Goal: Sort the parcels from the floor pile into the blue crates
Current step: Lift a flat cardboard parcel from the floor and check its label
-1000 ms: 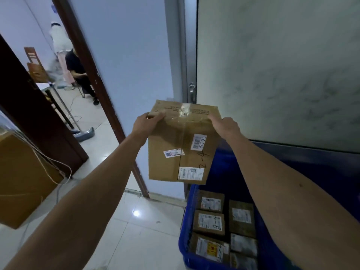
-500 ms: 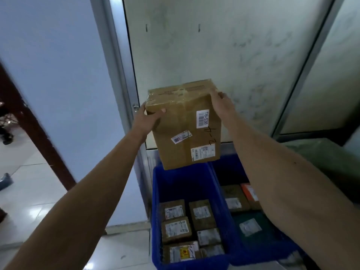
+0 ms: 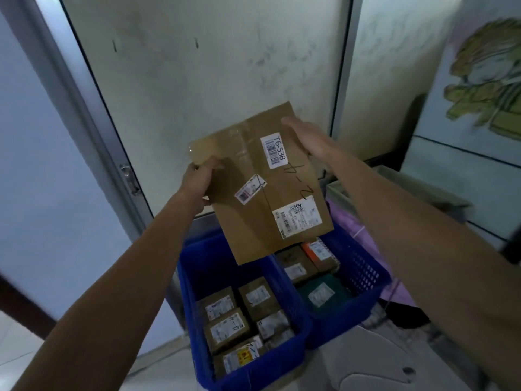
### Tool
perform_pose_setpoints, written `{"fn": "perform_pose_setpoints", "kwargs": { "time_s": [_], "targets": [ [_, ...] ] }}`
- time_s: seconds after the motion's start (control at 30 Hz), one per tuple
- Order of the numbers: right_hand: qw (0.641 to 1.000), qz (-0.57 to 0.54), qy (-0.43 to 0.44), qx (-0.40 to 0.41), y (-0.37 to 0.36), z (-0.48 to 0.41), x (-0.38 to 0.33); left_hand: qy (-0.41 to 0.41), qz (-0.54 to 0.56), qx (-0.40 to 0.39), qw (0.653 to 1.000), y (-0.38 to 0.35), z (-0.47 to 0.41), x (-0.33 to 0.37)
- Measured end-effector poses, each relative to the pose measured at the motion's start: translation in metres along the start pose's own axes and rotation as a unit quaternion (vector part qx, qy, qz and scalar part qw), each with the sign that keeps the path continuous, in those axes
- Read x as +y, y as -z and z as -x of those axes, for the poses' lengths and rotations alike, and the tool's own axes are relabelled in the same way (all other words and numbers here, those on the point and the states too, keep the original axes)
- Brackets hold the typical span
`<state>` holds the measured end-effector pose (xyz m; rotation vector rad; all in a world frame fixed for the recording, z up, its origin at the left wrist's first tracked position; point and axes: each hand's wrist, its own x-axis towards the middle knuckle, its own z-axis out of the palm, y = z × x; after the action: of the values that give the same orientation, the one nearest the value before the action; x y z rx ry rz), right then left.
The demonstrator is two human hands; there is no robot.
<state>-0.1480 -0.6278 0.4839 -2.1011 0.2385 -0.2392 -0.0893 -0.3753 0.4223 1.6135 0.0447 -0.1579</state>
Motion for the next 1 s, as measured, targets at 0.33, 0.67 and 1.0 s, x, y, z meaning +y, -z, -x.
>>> {"fn": "perform_pose_setpoints", "kwargs": {
  "time_s": [0.33,0.67,1.0],
  "targets": [
    [0.997,-0.071,0.03,-0.028,0.066,-0.016,0.089,-0.026,-0.058,0.049,0.997,-0.117,-0.025,-0.016],
    [0.987,-0.145,-0.026,-0.064,0.11,-0.084,0.221,0.028,-0.061,0.044,0.997,-0.225,-0.064,-0.054],
    [0.965,-0.195,-0.175,-0.016,0.08,-0.118,0.312,0.069,-0.174,0.063,0.98,-0.259,-0.118,-0.101]
  ]
}}
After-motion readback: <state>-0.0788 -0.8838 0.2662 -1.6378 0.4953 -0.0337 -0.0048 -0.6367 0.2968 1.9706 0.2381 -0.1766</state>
